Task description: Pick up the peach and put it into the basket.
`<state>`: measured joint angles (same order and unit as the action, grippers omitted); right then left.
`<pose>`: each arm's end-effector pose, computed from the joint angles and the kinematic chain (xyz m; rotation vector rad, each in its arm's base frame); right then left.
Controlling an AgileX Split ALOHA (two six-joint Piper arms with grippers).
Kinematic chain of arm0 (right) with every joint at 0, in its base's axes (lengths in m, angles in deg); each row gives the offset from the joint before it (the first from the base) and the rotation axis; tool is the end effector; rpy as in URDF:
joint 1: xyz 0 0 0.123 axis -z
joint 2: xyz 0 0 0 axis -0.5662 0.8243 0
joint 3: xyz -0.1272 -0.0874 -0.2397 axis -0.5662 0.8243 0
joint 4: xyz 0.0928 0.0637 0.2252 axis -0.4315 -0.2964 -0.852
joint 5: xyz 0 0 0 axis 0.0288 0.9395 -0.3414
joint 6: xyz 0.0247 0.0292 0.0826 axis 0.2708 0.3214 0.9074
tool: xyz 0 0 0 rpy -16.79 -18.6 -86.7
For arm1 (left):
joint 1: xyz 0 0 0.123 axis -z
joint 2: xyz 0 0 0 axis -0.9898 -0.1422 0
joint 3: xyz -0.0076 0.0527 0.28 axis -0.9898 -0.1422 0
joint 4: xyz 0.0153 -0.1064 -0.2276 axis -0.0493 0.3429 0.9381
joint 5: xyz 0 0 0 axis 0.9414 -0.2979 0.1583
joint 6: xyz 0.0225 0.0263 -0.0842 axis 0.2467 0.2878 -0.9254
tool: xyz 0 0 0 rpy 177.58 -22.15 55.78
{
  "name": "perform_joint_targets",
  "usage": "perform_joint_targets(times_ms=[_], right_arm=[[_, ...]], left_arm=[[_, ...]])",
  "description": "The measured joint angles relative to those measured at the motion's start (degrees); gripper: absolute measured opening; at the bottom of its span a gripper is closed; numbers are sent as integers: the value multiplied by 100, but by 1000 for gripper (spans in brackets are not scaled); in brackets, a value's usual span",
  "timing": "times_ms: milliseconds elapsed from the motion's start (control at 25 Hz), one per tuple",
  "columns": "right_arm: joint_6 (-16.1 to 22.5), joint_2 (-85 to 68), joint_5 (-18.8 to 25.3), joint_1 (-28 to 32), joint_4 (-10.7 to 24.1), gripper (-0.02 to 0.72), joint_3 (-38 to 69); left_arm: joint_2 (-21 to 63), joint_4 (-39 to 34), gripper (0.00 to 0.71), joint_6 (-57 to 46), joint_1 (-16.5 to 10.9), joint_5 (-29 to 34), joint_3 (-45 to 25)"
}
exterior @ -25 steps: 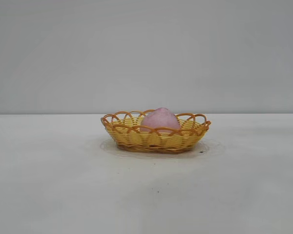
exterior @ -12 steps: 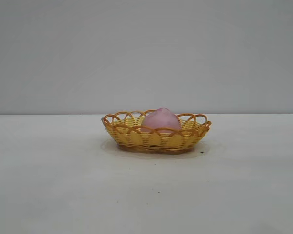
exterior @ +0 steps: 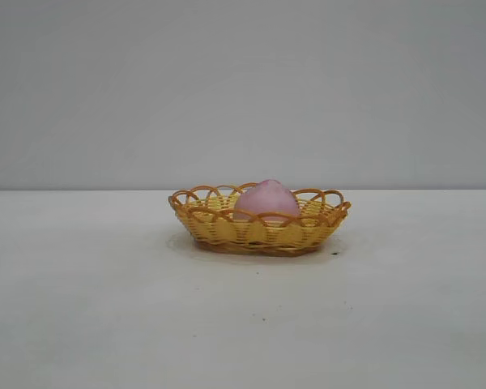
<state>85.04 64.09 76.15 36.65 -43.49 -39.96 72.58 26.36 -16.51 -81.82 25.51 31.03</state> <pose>-0.0110 0.0044 0.2684 0.0348 2.1279 0.0366 -0.0086 0.0012 0.2681 0.0403 2.0982 0.0415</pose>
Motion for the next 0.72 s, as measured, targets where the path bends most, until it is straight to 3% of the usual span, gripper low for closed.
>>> perform_joint_targets(times_ms=[720], right_arm=[[-24, 0, -76, 0, -74, 370, 36]], left_arm=[[0, 0, 340, 0, 0, 0, 0]])
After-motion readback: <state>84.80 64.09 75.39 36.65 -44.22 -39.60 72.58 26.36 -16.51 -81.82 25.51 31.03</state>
